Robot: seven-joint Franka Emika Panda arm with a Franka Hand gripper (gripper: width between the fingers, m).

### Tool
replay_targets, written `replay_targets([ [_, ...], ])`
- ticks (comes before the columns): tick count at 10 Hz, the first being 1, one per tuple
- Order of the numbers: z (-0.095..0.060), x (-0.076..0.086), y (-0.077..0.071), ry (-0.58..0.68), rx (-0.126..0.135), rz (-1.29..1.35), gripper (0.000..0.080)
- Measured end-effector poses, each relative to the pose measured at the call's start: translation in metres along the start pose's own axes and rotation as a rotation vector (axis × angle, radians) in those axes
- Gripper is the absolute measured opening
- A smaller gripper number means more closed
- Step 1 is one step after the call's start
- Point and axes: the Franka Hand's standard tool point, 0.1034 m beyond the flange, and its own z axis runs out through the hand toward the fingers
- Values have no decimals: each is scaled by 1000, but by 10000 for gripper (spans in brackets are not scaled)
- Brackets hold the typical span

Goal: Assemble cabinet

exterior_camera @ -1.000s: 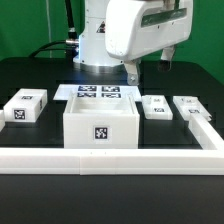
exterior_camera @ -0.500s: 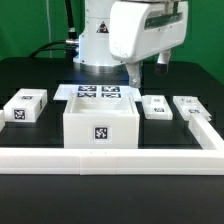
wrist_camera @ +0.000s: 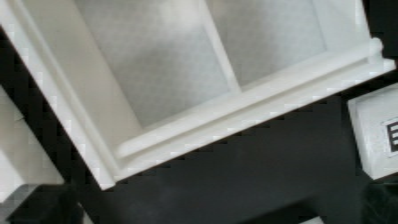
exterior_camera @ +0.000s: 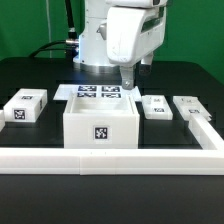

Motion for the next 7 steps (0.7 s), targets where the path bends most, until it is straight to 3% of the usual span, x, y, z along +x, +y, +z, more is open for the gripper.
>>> replay_targets([
  [1, 4, -1, -1, 18, -30, -111, 799],
  [2, 9, -4, -9, 13, -30, -184, 799],
  [4, 10, -9, -9, 0, -28, -312, 799],
  [7, 13, -13, -10, -4, -19, -304, 799],
])
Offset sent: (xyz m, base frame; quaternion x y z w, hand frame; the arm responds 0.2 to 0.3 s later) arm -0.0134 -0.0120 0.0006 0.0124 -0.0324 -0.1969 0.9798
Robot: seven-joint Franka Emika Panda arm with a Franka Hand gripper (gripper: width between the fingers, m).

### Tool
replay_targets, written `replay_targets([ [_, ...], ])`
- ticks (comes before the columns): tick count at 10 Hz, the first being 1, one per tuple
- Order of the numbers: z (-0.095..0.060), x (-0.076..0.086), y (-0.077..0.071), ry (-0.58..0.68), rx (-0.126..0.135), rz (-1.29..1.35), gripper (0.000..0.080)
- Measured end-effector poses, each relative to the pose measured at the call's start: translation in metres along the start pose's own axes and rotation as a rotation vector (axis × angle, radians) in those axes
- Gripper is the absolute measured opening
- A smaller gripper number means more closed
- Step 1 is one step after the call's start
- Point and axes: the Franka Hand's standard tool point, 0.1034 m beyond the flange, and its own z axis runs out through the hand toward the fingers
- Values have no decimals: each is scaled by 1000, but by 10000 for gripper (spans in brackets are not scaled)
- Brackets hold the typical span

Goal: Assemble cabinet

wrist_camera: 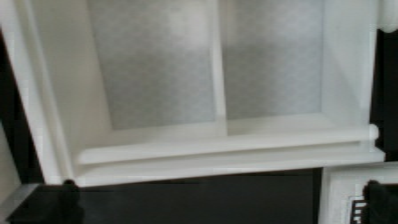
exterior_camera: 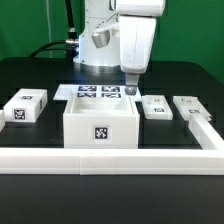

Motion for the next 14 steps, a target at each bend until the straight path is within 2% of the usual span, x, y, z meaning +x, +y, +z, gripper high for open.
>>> replay_targets([
  [2, 3, -1, -4, 3, -5, -19, 799],
  [4, 10, -8, -24, 7, -2, -37, 799],
  [6, 15, -15, -40, 5, 16, -28, 799],
  [10, 17, -15, -40, 5, 18, -27, 799],
  [12, 31, -21, -56, 16, 16, -25, 799],
  [13, 36, -25, -64, 15, 31, -18, 799],
  [14, 40, -24, -65, 18, 32, -18, 799],
])
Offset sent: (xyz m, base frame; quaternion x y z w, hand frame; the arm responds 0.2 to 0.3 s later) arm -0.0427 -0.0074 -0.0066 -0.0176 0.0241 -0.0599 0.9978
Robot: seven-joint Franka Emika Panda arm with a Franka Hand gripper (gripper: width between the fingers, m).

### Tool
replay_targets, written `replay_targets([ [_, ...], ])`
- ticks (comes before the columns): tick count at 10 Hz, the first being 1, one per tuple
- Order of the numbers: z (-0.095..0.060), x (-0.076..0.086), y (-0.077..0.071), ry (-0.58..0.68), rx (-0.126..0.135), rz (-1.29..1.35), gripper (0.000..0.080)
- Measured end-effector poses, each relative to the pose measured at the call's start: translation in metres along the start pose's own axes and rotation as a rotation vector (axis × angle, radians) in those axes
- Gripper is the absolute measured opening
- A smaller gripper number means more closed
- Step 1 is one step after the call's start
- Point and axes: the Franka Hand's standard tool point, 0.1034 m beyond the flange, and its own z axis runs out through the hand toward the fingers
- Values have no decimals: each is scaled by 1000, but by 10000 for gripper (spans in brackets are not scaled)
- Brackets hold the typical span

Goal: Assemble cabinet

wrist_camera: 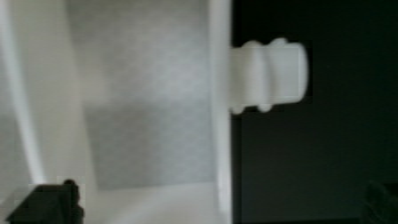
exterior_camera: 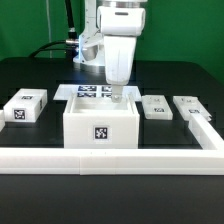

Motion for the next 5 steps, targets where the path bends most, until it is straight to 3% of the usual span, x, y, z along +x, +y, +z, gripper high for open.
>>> replay_targets([
  [2, 13, 0, -5, 4, 17, 3, 799],
  [5, 19, 0, -8, 5, 30, 4, 799],
])
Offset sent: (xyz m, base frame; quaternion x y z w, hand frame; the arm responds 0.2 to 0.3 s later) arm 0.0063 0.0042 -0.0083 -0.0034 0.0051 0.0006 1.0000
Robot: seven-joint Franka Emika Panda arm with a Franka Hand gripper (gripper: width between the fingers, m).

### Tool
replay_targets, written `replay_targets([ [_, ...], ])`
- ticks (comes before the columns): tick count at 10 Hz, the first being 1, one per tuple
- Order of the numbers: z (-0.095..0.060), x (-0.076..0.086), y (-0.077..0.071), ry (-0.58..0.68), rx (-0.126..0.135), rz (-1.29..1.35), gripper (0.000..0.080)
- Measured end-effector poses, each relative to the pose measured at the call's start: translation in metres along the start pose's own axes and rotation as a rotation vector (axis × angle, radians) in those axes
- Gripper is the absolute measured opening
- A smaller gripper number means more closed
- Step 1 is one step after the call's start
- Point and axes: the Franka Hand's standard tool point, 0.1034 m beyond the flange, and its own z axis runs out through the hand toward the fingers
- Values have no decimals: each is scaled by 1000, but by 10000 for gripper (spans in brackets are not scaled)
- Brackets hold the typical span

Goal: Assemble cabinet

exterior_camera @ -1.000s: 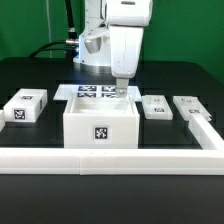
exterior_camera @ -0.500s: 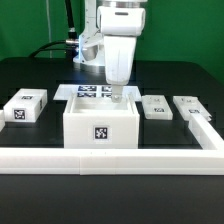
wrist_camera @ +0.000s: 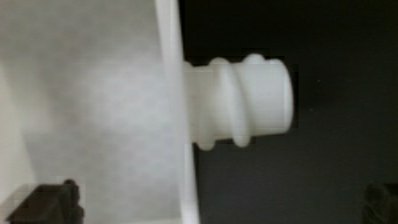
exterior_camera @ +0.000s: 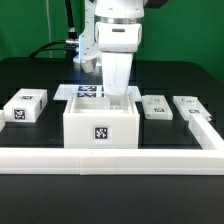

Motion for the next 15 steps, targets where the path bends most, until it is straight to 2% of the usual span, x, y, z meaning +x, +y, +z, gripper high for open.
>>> replay_targets([
  [1, 0, 0, 0, 0, 0, 0, 799],
  [2, 0, 0, 0, 0, 0, 0, 677],
  [3, 0, 0, 0, 0, 1, 0, 541],
  [4, 0, 0, 0, 0, 1, 0, 359],
  [6, 0, 0, 0, 0, 0, 0, 63],
  [7, 0, 0, 1, 1, -4, 1, 35],
  [12, -1, 0, 2, 0, -4, -3, 35],
  [15, -4, 7, 25, 4, -20, -24, 36],
])
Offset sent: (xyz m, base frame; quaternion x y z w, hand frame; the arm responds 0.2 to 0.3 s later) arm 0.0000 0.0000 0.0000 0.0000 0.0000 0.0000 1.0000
